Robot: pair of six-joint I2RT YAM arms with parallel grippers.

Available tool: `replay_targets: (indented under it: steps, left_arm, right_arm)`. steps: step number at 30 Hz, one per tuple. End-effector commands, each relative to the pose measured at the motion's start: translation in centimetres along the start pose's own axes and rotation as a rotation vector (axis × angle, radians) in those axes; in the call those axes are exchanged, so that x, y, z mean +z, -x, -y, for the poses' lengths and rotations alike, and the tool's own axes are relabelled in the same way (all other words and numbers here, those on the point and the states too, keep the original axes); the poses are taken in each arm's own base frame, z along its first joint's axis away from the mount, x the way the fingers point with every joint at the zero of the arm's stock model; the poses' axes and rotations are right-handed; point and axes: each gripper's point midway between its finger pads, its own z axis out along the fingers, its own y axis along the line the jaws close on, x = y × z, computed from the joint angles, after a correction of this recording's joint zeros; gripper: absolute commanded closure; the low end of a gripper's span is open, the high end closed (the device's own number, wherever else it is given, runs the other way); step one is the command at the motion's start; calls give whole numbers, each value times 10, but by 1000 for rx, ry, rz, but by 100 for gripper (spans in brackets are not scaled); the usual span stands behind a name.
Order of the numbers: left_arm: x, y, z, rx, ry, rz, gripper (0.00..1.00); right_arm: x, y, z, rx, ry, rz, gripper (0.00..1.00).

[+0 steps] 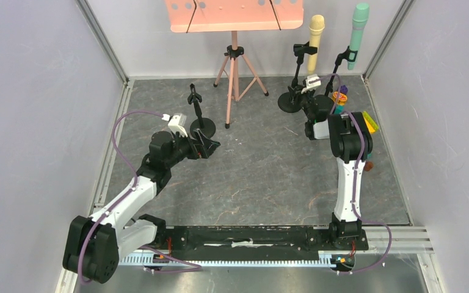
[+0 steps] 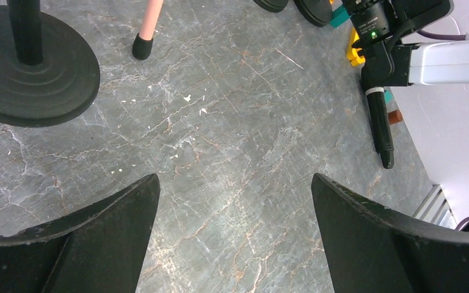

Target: Remove the microphone from the stand

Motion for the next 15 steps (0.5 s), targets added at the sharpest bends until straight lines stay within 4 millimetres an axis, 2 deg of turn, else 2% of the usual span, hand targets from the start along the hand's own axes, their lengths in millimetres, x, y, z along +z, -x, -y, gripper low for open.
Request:
replay_targets:
  steps: [1,5,9,12,15]
  left_arm:
    - [-3,16,12,50,-45,58,0]
    - [-4,13,12,44,-50,53,0]
    - [-7,12,14,41,-60,59,0]
    - [-11,13,20,51,-86,62,0]
    - [-15,14,25,77,-89,63,0]
  right_arm:
    - [12,24,-4,-12,18,79,74]
    - [5,24,-13,-24,36,67,80]
    - [-14,32,-29,-53,55,69,88]
    - [-36,44,-44,-29,76,87,91]
    - [-68,55,-62,-8,91,96,91]
